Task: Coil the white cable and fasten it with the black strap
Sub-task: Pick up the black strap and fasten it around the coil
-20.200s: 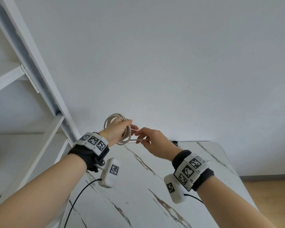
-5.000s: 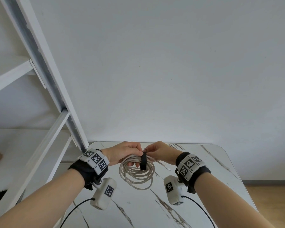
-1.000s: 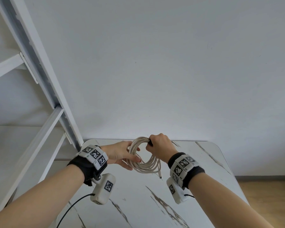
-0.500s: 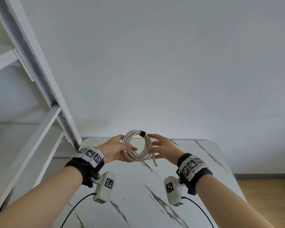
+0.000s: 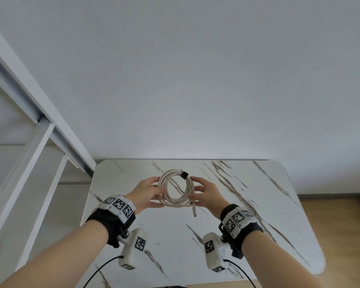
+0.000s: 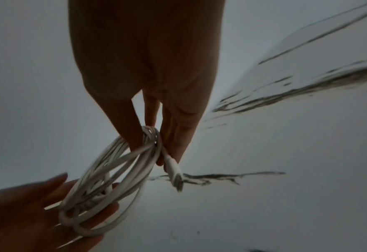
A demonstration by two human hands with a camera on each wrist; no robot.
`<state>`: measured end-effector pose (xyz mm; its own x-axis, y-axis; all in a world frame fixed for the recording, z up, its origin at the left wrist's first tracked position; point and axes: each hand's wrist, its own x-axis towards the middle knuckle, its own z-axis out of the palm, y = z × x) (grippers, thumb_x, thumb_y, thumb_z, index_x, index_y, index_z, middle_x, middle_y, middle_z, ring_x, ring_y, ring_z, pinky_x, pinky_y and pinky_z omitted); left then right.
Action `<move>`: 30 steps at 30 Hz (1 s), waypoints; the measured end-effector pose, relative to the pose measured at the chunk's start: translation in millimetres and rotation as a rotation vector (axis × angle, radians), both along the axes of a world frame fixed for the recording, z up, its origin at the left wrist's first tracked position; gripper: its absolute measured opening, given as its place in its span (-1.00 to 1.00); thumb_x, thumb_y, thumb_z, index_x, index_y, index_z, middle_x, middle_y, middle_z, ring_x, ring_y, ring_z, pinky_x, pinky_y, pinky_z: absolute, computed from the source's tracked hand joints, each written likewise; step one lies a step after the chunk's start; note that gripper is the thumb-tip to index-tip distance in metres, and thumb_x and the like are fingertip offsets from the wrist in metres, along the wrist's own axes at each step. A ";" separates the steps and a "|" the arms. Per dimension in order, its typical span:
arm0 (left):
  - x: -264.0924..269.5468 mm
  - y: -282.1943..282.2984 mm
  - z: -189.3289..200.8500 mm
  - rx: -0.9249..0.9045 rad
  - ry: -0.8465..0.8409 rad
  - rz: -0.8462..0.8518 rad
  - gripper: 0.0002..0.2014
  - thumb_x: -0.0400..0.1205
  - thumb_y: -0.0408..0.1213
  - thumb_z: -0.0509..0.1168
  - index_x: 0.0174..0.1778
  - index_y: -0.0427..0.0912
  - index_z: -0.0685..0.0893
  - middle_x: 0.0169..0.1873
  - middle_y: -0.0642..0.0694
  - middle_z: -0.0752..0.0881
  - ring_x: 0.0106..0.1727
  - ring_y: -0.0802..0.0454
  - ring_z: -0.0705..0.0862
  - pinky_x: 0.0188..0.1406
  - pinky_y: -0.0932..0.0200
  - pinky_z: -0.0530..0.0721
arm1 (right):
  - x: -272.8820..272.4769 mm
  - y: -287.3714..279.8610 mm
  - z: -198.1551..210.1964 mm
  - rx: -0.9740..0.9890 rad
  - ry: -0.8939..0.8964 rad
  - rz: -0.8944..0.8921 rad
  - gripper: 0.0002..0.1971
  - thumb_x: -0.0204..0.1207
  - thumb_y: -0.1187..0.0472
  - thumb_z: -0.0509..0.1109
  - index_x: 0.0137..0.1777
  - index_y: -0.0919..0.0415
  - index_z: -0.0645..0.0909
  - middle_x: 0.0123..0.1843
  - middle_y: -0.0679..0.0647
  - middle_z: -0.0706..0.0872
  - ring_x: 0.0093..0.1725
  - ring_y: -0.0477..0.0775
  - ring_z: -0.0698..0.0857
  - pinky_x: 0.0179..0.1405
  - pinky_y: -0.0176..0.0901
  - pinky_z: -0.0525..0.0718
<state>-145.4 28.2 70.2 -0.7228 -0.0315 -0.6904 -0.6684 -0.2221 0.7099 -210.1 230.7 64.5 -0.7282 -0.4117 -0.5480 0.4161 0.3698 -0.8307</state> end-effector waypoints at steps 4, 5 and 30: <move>-11.1 -3.5 -25.3 0.089 -0.106 0.087 -0.84 0.68 -0.16 0.21 0.06 -0.17 0.53 -0.12 -0.20 0.63 -0.19 -0.17 0.67 0.16 -0.27 0.66 | -4.0 -5.6 -30.0 0.032 -0.058 -0.029 -0.41 0.37 0.50 0.43 0.39 0.11 0.47 0.14 0.31 0.72 -0.12 0.18 0.75 0.00 0.00 0.77; -13.7 -4.6 -31.8 0.105 -0.125 0.095 -0.83 0.69 -0.13 0.18 0.02 -0.16 0.52 -0.13 -0.21 0.62 -0.19 -0.17 0.66 0.14 -0.26 0.66 | -4.2 -6.6 -35.8 0.046 -0.071 -0.041 -0.41 0.37 0.50 0.43 0.39 0.11 0.47 0.14 0.31 0.72 -0.13 0.18 0.74 0.00 0.00 0.76; -23.9 9.5 -46.2 -0.343 -0.006 -0.365 -0.61 0.70 -0.34 0.16 0.46 -0.19 0.51 0.30 -0.11 0.60 0.28 0.00 0.52 0.08 0.29 0.41 | -2.3 -15.7 -47.9 0.308 0.021 -0.008 -0.61 0.50 0.40 0.29 0.35 0.35 0.53 0.36 0.22 0.63 0.36 0.17 0.58 0.31 -0.08 0.51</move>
<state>-169.3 37.7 24.0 -0.7248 -0.0028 -0.6889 -0.6634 0.2725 0.6969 -212.5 215.0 16.6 -0.7430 -0.2227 -0.6311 0.4042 0.6023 -0.6884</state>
